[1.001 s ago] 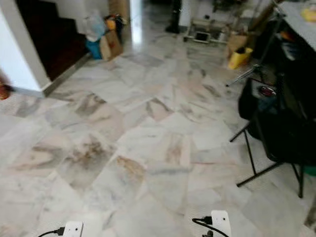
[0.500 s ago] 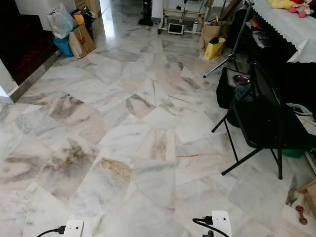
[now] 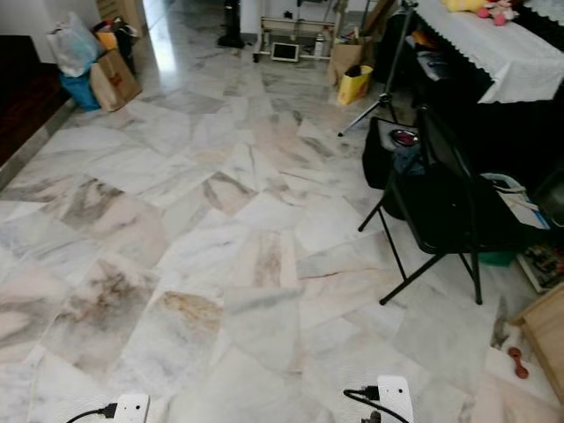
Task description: Hang keys on a hook
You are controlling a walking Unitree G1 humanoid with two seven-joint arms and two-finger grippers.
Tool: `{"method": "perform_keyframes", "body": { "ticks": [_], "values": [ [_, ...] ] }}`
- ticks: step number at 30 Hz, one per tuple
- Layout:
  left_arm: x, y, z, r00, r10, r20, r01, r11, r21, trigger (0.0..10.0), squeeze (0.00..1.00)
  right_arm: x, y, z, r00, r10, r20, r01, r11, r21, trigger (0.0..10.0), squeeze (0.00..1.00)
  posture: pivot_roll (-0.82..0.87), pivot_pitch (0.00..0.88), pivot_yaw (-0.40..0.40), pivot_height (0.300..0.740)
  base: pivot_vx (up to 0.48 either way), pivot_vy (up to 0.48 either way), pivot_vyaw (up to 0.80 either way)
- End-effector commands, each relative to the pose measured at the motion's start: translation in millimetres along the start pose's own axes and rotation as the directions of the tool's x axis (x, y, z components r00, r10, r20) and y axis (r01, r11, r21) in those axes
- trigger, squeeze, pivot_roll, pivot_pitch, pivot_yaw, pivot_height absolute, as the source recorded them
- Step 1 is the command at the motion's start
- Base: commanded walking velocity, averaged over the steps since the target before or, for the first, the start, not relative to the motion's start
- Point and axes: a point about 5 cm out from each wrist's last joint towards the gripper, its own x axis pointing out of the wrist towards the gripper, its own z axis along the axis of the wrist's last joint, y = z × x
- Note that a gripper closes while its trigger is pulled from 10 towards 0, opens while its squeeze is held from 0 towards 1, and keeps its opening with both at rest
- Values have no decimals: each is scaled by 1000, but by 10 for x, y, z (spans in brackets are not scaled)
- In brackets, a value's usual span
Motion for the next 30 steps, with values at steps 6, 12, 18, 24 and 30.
{"method": "perform_keyframes", "body": {
  "ticks": [6,12,18,24,30],
  "values": [
    [60,-73,282,999,-30,20,26,981,195,10000,0,12,169,156,988,147,51,-152,982,108,10000,0,73,0,-46,740,0,-299,-769],
    [58,-79,267,999,-34,14,31,983,181,10000,0,11,165,148,988,148,50,-153,983,106,10000,0,59,0,-43,740,0,-77,-769],
    [60,-77,280,999,-34,16,30,973,228,10000,0,11,164,151,987,149,53,-154,983,105,10000,0,51,0,-43,740,0,0,-769],
    [61,-71,273,999,-33,4,32,971,238,10000,0,11,172,150,987,151,54,-156,982,106,10000,0,42,0,-37,740,0,0,-769],
    [62,-55,274,999,-34,3,33,970,239,10000,0,11,189,151,987,154,55,-159,981,109,10000,0,43,0,-32,740,0,0,-769]
  ]
}}
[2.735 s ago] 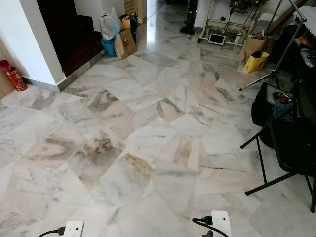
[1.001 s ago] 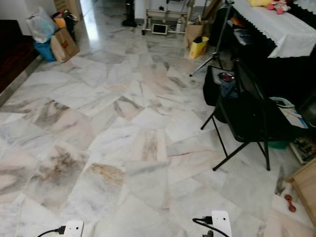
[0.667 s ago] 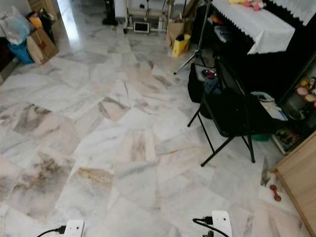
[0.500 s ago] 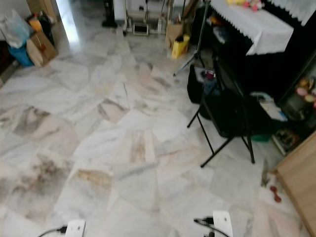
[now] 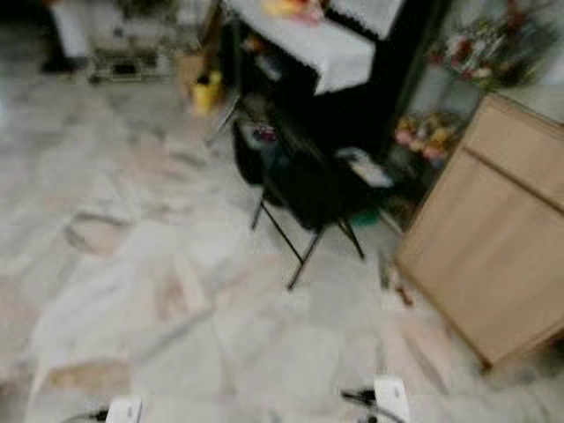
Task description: Hang keys on a hook
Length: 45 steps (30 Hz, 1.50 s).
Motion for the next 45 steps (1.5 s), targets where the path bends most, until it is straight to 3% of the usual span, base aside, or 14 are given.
{"method": "perform_keyframes", "body": {
  "ticks": [1,5,9,11,16,35,45],
  "values": [
    [65,-103,333,999,-46,22,39,972,232,10000,0,11,162,160,987,147,59,-153,982,114,10000,0,43,0,-32,740,0,0,-769],
    [69,-91,356,998,-62,20,53,954,295,10000,0,12,177,163,987,148,59,-154,981,117,10000,0,35,0,-28,740,0,-240,-769],
    [68,-81,335,999,-48,12,44,972,232,10000,0,12,183,168,987,148,62,-154,980,122,10000,0,34,0,-25,740,0,-240,-769],
    [70,-78,360,998,-57,17,50,958,283,10000,0,13,187,172,987,147,63,-154,980,124,10000,0,40,0,-22,740,0,0,-769],
    [72,-65,371,998,-57,19,49,956,291,10000,0,14,203,178,987,149,64,-156,979,130,10000,0,39,0,-16,740,0,-164,-769],
    [73,-81,388,998,-64,26,55,964,258,10000,0,15,197,198,987,140,74,-150,976,158,10000,0,34,0,0,740,0,-28,-769],
    [72,21,390,999,-34,34,25,975,223,10000,0,15,295,200,985,151,81,-164,969,185,10000,0,28,0,38,740,0,0,-769]
  ]
}}
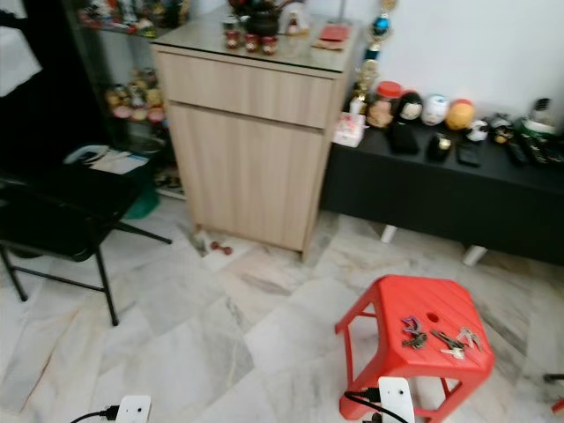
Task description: Hang keys on a hook
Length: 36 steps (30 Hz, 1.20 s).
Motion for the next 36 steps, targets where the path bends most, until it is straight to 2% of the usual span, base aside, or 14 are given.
{"method": "perform_keyframes", "body": {
  "ticks": [1,3,14,18,32,36],
  "values": [
    [68,97,352,1000,-17,22,11,971,239,10000,0,14,350,221,983,165,87,-178,966,187,10000,0,27,0,41,740,0,0,-769],
    [69,111,367,999,-22,26,15,966,260,10000,0,14,367,225,982,166,87,-180,965,191,10000,0,27,0,45,740,0,-274,-769],
    [73,74,409,998,-34,44,22,967,253,10000,0,17,348,255,983,155,95,-172,962,213,10000,0,29,0,35,740,0,-50,-769],
    [74,61,415,998,-39,43,27,966,257,10000,0,16,340,267,983,151,106,-171,960,221,10000,0,25,0,34,740,0,-294,-769],
    [69,91,385,998,-39,40,28,968,251,10000,0,13,373,239,982,155,107,-176,956,236,10000,0,12,0,55,740,0,0,-768],
    [65,137,359,999,-4,37,-4,977,215,10000,0,11,406,222,982,156,103,-177,953,246,10000,0,-4,0,69,740,0,0,-769]
  ]
}}
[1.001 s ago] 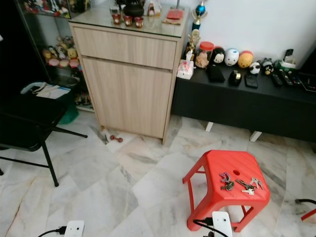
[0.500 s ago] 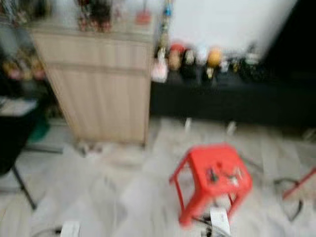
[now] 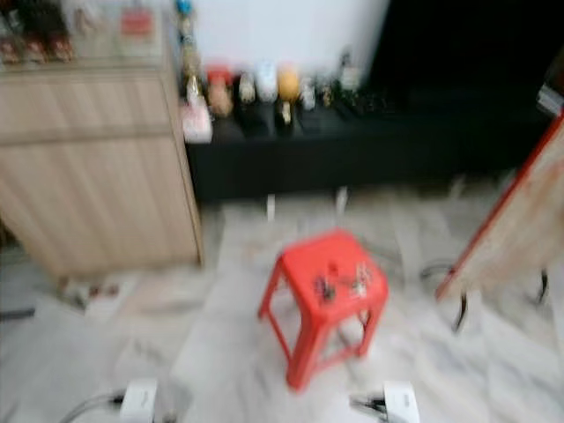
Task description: Hang keys on a hook
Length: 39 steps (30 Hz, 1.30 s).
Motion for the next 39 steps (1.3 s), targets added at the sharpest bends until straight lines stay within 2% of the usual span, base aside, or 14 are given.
{"method": "perform_keyframes", "body": {
  "ticks": [1,7,17,24,28,30,33,36,39],
  "values": [
    [63,155,302,1000,0,14,-3,977,214,10000,0,6,392,115,986,152,70,-165,953,255,10000,0,-23,0,75,740,0,0,-769],
    [65,116,323,999,-1,33,-5,981,195,10000,0,9,350,131,988,129,80,-147,949,278,10000,0,-32,0,65,740,0,0,-769],
    [69,27,349,999,3,49,-11,987,160,10000,0,15,256,157,990,123,71,-138,958,253,10000,0,-7,0,28,740,0,0,-769],
    [65,37,313,998,55,37,-57,996,66,10000,0,15,250,166,989,129,74,-143,962,232,10000,0,-8,0,27,740,0,0,-769],
    [65,46,315,998,45,40,-48,995,90,10000,0,13,250,166,990,106,92,-127,956,264,10000,0,-24,0,40,740,0,0,0],
    [55,24,307,996,45,72,-41,998,-51,10000,0,13,247,165,990,103,97,-125,955,270,10000,0,-32,0,41,740,0,0,0],
    [43,4,307,992,53,112,-32,983,-178,10000,0,12,237,164,990,102,98,-124,957,263,10000,0,-50,0,36,740,0,0,0],
    [38,-34,350,987,8,160,18,987,-161,10000,0,12,215,166,990,102,100,-124,961,248,10000,0,-45,0,22,740,0,0,0],
    [35,-82,390,982,-30,188,45,996,-75,10000,0,11,172,166,990,95,103,-118,962,247,10000,0,-23,0,0,740,0,0,0]
  ]
}}
